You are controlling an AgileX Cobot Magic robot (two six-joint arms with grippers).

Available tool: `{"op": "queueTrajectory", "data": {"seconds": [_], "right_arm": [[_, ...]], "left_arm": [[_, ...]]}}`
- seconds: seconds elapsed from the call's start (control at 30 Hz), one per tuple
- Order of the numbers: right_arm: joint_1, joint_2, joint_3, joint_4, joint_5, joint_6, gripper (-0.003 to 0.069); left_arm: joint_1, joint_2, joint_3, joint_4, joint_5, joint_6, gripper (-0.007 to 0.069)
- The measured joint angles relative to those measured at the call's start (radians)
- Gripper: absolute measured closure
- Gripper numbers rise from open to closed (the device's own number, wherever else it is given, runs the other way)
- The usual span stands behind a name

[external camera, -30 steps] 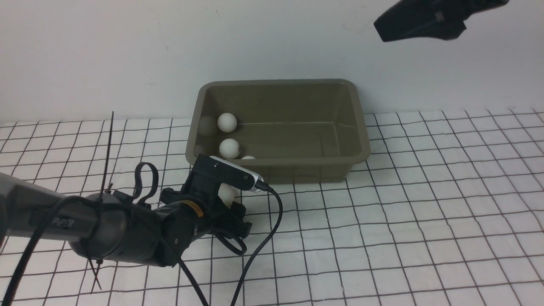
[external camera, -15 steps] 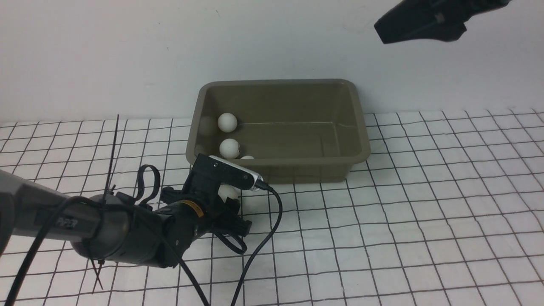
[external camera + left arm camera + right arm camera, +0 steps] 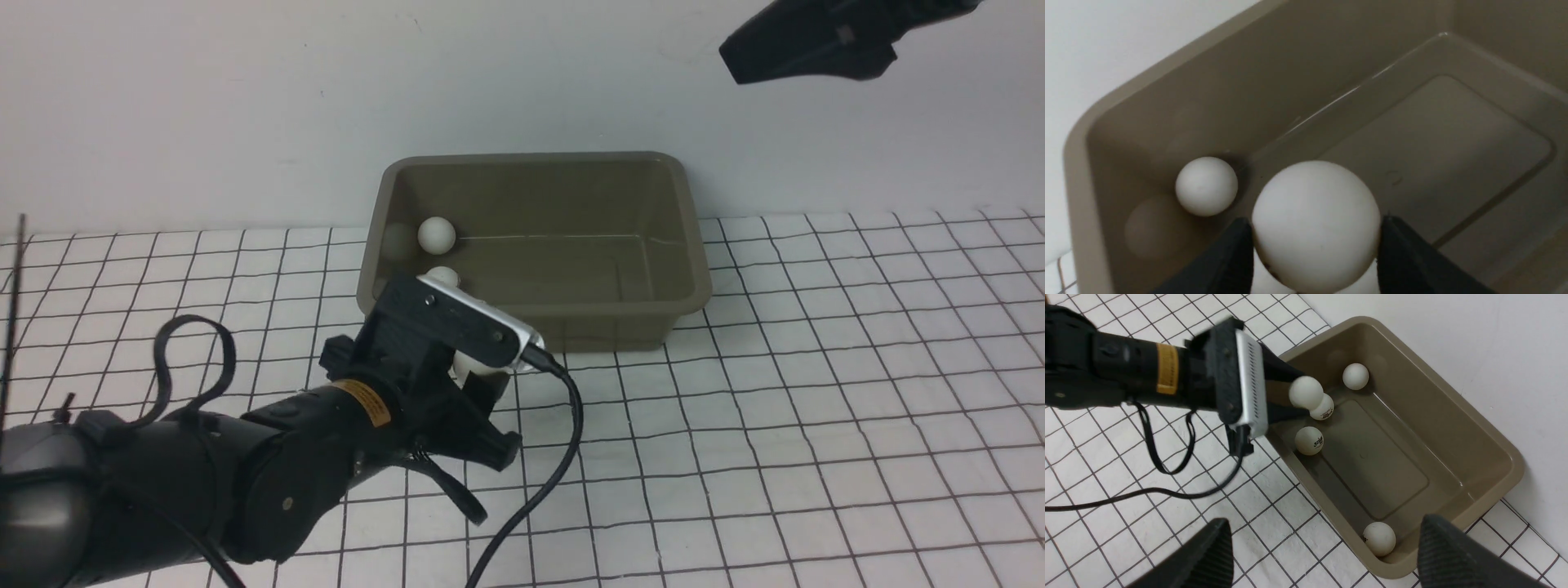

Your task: Put the table tennis balls into the box on the white checkered tablecloth.

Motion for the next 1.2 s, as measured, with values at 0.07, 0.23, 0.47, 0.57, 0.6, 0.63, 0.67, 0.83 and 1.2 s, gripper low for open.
{"op": "queueTrajectory", "data": {"seconds": [0.07,0.23,0.47,0.57,0.6,0.63,0.67,0.83,1.2], "right_arm": [[0.000,0.000,0.000,0.000,-0.001,0.000,0.0111],[0.000,0.000,0.000,0.000,-0.019,0.000,0.0111],[0.000,0.000,0.000,0.000,-0.019,0.000,0.0111],[0.000,-0.011,0.000,-0.019,-0.029,-0.001,0.0111],[0.000,-0.020,0.000,-0.034,-0.041,-0.001,0.0111],[0.000,-0.037,0.000,-0.053,-0.057,-0.001,0.0111],[0.000,-0.050,0.000,-0.077,-0.072,-0.001,0.0111],[0.000,-0.159,0.000,-0.234,-0.093,0.061,0.0111],[0.000,-0.568,0.079,-0.363,-0.008,0.153,0.0111]], "left_arm": [[0.000,0.009,-0.021,0.019,0.034,-0.037,0.0195],[0.000,-0.042,-0.043,0.019,0.252,-0.071,0.0132],[0.000,-0.238,-0.043,0.019,0.503,-0.092,0.0132],[-0.002,-0.355,-0.043,0.018,0.577,-0.127,0.0132],[-0.002,-0.392,-0.043,0.018,0.598,-0.135,0.0132],[-0.002,-0.435,-0.043,0.019,0.621,-0.140,0.0132],[-0.002,-0.486,-0.043,0.020,0.658,-0.142,0.0132],[-0.002,-0.652,-0.022,0.059,0.748,-0.151,0.0132],[-0.002,-0.796,0.011,0.184,0.757,-0.274,0.0132]]}}
